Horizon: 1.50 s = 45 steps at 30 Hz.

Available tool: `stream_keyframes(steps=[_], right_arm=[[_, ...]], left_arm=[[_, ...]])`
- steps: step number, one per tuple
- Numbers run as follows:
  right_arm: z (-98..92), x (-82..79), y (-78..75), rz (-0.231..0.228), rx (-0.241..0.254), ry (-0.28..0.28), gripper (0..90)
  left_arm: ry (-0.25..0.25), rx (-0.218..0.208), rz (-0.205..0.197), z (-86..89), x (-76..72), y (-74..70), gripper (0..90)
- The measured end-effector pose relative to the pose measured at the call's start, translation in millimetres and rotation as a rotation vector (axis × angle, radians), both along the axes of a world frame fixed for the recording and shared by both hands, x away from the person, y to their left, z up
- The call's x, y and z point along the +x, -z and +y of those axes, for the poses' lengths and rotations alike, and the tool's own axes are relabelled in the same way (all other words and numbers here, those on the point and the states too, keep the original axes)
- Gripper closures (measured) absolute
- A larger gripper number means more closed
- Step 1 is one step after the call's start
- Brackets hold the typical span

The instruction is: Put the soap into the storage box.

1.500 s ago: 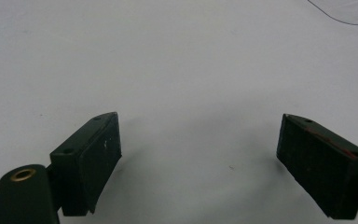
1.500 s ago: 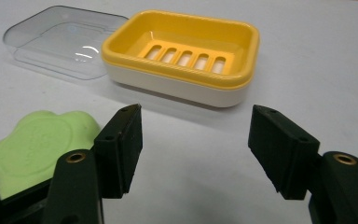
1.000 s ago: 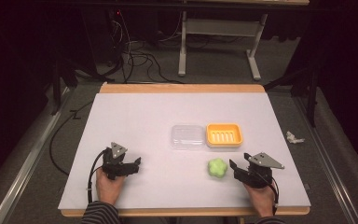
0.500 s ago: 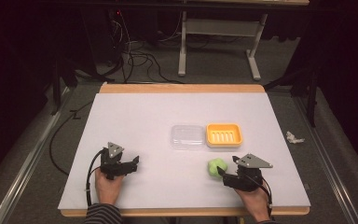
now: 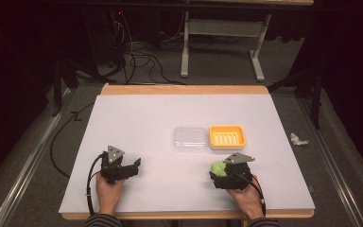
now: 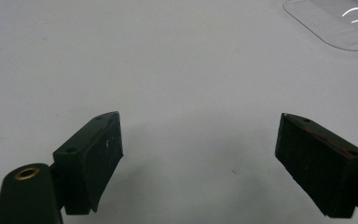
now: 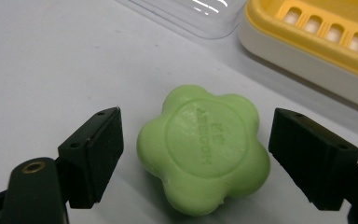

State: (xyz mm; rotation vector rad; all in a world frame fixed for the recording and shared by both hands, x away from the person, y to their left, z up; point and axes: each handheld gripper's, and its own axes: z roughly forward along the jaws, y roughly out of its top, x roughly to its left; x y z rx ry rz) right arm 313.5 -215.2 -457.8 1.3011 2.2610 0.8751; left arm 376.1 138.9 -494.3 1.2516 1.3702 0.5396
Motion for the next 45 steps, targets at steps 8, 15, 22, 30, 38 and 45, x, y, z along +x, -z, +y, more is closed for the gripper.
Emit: stream_keyframes(steps=[8,15,22,30,38,45], right_arm=[[1.5,1.1,11.0,0.006,-0.029,0.011,23.2],[0.8,1.5,15.2,-0.003,-0.047,-0.006,26.0],[0.0,1.8,15.2,-0.003,-0.057,-0.027,26.7],[-0.2,1.5,15.3,-0.005,-0.056,-0.024,27.1],[-2.6,-0.5,14.2,-0.011,-0.039,-0.011,27.3],[-11.7,-4.2,4.7,-0.031,-0.017,0.012,27.3]], left_arm=[[-0.010,0.004,-0.005,-0.9,0.2,0.2,15.4],[-0.014,0.010,0.001,-0.6,0.4,0.4,15.4],[-0.013,0.009,0.003,-2.1,1.1,0.9,15.5],[-0.005,0.014,0.003,-2.1,0.4,0.9,15.8],[0.013,0.046,0.008,-5.2,-0.1,2.5,15.7],[0.009,0.039,0.002,-4.8,-0.6,2.0,15.8]])
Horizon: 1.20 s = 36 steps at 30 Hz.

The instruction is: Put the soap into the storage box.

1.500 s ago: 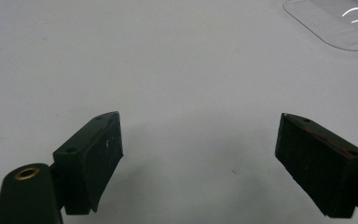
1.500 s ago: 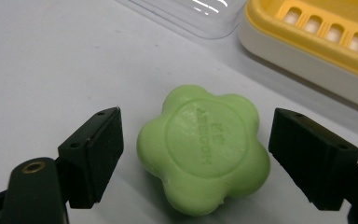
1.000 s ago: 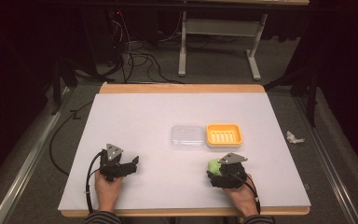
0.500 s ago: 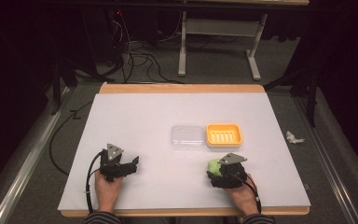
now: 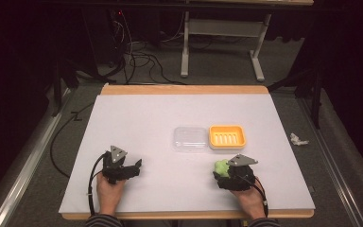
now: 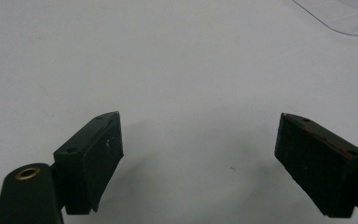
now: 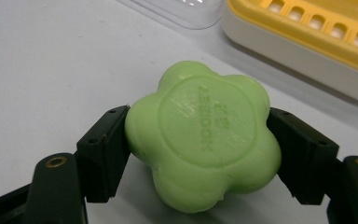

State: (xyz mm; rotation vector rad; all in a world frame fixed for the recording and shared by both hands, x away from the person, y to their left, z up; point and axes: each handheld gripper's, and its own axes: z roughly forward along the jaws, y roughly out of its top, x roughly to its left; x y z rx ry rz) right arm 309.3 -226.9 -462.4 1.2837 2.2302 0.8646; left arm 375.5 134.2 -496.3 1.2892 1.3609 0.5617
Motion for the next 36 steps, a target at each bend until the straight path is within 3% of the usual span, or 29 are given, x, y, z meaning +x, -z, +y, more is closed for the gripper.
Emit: stream_keyframes(steps=[7,20,33,36], right_arm=[[-7.1,-2.3,-10.1,-0.034,0.027,0.014,27.3],[-11.1,3.4,-23.7,-0.035,0.039,0.035,27.3],[-24.0,16.3,-40.4,-0.053,0.105,0.064,27.3],[-26.0,22.0,-42.6,-0.044,0.123,0.075,27.3]], left_arm=[[0.001,0.010,0.005,-0.6,0.6,0.7,15.7],[0.008,-0.008,0.001,0.3,-0.1,-0.2,15.8],[0.013,0.012,0.008,-1.6,0.1,1.1,15.9],[-0.016,-0.001,-0.009,-0.6,-0.1,0.0,15.9]])
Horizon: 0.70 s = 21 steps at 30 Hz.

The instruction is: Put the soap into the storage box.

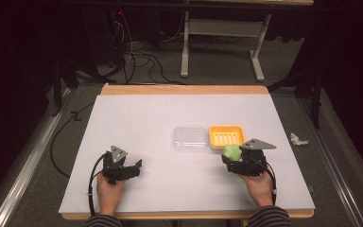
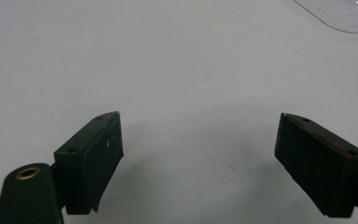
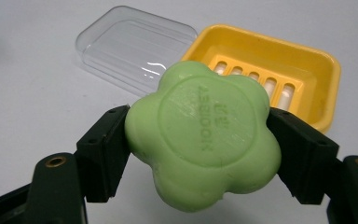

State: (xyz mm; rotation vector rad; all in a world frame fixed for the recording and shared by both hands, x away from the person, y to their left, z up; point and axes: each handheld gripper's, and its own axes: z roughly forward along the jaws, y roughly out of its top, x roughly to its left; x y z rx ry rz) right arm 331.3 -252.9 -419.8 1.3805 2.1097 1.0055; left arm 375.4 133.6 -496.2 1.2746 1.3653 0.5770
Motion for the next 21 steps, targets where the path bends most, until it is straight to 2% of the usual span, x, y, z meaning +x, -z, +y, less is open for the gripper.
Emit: stream_keyframes(steps=[6,7,8,13,17,21], right_arm=[[4.4,0.9,-7.1,-0.018,-0.009,-0.011,27.3],[7.4,3.1,-7.0,-0.021,-0.050,-0.005,27.3],[8.1,4.9,-6.7,-0.016,-0.060,-0.003,27.3],[5.7,16.7,-9.8,-0.007,-0.059,0.007,27.3],[-0.1,23.9,-16.9,-0.026,-0.017,0.031,27.3],[-1.7,27.2,-15.9,-0.014,-0.031,0.039,27.2]], left_arm=[[0.019,0.010,0.014,0.0,0.2,0.7,16.0],[0.022,0.014,0.015,-1.1,0.1,1.1,16.0],[0.028,0.017,0.017,-1.3,-0.2,1.2,16.0],[0.032,-0.013,0.021,1.0,0.0,-0.2,16.0],[0.021,-0.026,0.029,3.4,1.2,-0.8,16.2],[0.012,-0.044,0.023,5.0,1.0,-1.9,16.1]])
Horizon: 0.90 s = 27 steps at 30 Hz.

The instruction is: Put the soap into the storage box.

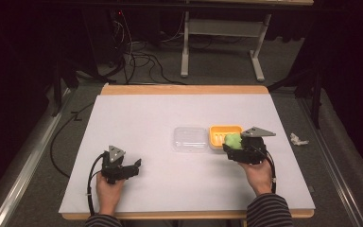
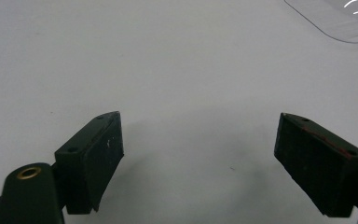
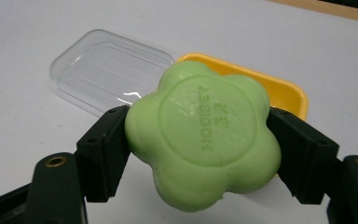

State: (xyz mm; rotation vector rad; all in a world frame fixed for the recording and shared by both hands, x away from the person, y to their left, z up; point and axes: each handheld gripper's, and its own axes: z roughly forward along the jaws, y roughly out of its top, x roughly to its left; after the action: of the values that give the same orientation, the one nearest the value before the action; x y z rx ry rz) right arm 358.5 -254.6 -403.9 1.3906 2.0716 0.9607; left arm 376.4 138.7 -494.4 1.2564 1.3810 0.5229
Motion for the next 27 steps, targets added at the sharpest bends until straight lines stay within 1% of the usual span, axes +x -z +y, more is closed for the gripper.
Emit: stream_keyframes(steps=[1,2,5,6,7,8,9,10,11,12,13,14,15,16,17,19,20,21,22,24,25,26,27], right_arm=[[-0.8,1.7,0.6,0.002,-0.008,0.002,27.2],[-1.9,4.2,0.9,0.006,-0.003,0.014,27.2],[-3.7,6.1,-0.4,0.003,0.007,0.026,27.2],[-3.7,6.1,-0.4,0.003,0.007,0.026,27.2],[-4.4,6.5,-0.8,0.004,0.003,0.025,27.3],[-6.7,7.2,-1.9,0.017,0.017,0.029,27.3],[-6.7,7.2,-1.9,0.017,0.017,0.029,27.3],[-7.6,8.8,-2.9,0.022,0.009,0.026,27.3],[-8.1,10.9,-4.9,0.024,-0.002,0.027,27.3],[-10.7,14.2,-8.3,0.012,0.036,0.033,27.3],[-10.7,14.2,-8.3,0.012,0.036,0.033,27.3],[-11.3,15.4,-8.8,0.009,0.058,0.034,27.3],[-9.2,18.9,-7.5,0.016,0.034,0.037,27.3],[-8.5,20.0,-6.7,0.021,0.022,0.039,27.3],[-8.3,21.5,-5.5,0.027,0.006,0.038,27.3],[-8.9,22.2,-5.0,0.028,0.004,0.038,27.3],[-9.7,23.2,-4.6,0.032,0.008,0.044,27.3],[-11.0,24.3,-4.3,0.035,0.005,0.047,27.3],[-12.8,27.7,-3.7,0.039,-0.001,0.053,27.2],[-13.3,29.6,-3.6,0.042,-0.003,0.060,27.3],[-13.8,31.5,-3.6,0.043,-0.008,0.065,27.2],[-14.5,34.9,-4.0,0.039,-0.010,0.076,27.2],[-14.5,34.9,-4.0,0.039,-0.010,0.076,27.2]], left_arm=[[0.004,-0.002,-0.001,0.2,-0.2,-0.1,16.1],[0.010,0.000,0.005,-0.4,0.0,0.2,16.2],[0.012,0.010,0.009,-1.6,0.4,0.9,16.2],[0.011,0.009,0.014,-1.7,1.0,1.1,16.2],[-0.005,0.010,0.010,-1.9,1.0,1.2,16.0],[-0.047,0.025,-0.031,-1.7,-4.4,0.0,16.0],[-0.047,0.025,-0.031,-1.7,-4.4,0.0,17.1],[-0.054,0.012,-0.047,-1.0,-7.2,-1.0,17.1],[-0.039,-0.007,-0.039,0.9,-7.5,-1.7,19.0],[-0.027,-0.043,0.005,4.1,-4.4,-1.9,18.5],[-0.027,-0.043,0.005,4.1,-4.4,-1.9,17.7],[-0.041,-0.041,0.023,4.4,-2.4,-1.3,17.7],[-0.043,-0.028,0.028,3.6,-2.0,-0.8,18.4],[-0.033,-0.027,0.030,2.8,-1.9,-0.4,18.1],[-0.025,-0.013,0.037,1.4,-1.7,0.5,16.6],[-0.017,0.006,0.035,-0.4,-2.3,1.3,16.1],[-0.018,0.000,0.029,-1.3,-2.9,1.0,16.2],[-0.018,0.008,0.023,-0.5,-3.7,0.9,16.2],[-0.021,-0.008,0.015,0.0,-4.8,-0.1,16.3],[-0.022,-0.011,0.012,0.5,-4.9,-0.2,16.7],[-0.020,-0.017,0.017,0.5,-4.5,-0.2,16.7],[-0.007,-0.014,0.038,1.1,-3.6,0.1,16.6],[-0.007,-0.014,0.038,1.1,-3.6,0.1,16.5]])
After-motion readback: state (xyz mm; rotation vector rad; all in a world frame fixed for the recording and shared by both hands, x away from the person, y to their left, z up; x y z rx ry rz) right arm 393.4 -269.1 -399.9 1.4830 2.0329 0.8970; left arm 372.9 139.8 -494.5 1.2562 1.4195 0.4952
